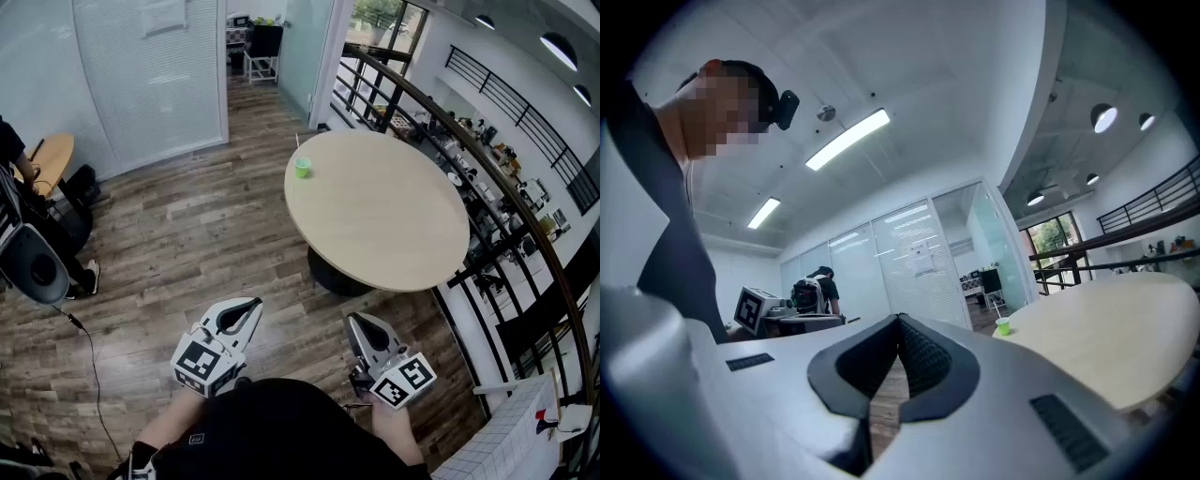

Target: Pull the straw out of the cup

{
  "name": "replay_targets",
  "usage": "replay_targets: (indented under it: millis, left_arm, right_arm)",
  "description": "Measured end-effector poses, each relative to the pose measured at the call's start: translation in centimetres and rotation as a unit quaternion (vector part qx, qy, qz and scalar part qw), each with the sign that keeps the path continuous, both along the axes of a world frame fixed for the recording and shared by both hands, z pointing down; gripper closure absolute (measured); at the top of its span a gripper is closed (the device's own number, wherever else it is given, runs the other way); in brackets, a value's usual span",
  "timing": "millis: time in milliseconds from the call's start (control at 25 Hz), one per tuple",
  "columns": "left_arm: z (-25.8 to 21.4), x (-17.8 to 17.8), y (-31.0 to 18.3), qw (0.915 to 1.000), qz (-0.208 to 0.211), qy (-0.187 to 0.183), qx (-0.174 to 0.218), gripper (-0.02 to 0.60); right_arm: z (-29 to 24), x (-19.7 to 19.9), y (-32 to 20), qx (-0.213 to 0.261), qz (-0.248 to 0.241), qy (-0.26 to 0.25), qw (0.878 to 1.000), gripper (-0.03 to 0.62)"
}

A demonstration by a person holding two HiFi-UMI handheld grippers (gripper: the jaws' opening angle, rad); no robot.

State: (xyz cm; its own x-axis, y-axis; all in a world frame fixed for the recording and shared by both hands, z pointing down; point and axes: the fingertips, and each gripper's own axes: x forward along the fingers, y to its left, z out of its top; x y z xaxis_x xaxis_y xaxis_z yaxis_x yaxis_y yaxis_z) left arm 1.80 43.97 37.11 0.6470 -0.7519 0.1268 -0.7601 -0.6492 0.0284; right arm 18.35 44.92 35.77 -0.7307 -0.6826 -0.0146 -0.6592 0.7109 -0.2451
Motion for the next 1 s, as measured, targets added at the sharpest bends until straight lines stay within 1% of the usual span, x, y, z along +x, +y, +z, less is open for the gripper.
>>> replay_targets:
  millis: [320, 480, 640, 800, 1000]
  left_arm:
    - [0.2, -1.3, -0.4, 1.0000, -0.003, 0.004, -0.005, 0.575]
    - [0.3, -2.7, -0.4, 0.9999, -0.005, 0.008, -0.008, 0.575]
    - [0.4, -4.9, -0.1, 0.9998, -0.012, 0.011, -0.007, 0.575]
    - [0.8, -7.9, 0.4, 0.9997, -0.016, 0.017, -0.006, 0.575]
    - [1.4, -11.4, 1.2, 0.9996, -0.015, 0.020, -0.010, 0.575]
  right_arm:
    - [0.2, -1.4, -0.4, -0.006, -0.004, 0.004, 1.000, 0.573]
    - [-0.1, -2.9, -0.5, 0.000, -0.010, 0.011, 1.000, 0.572]
    - [-0.4, -4.9, -0.6, -0.002, -0.012, 0.006, 1.000, 0.572]
    - [0.1, -7.4, -0.6, -0.010, -0.009, 0.002, 1.000, 0.572]
    - [-0.2, -9.4, -1.4, -0.012, 0.006, 0.029, 0.999, 0.572]
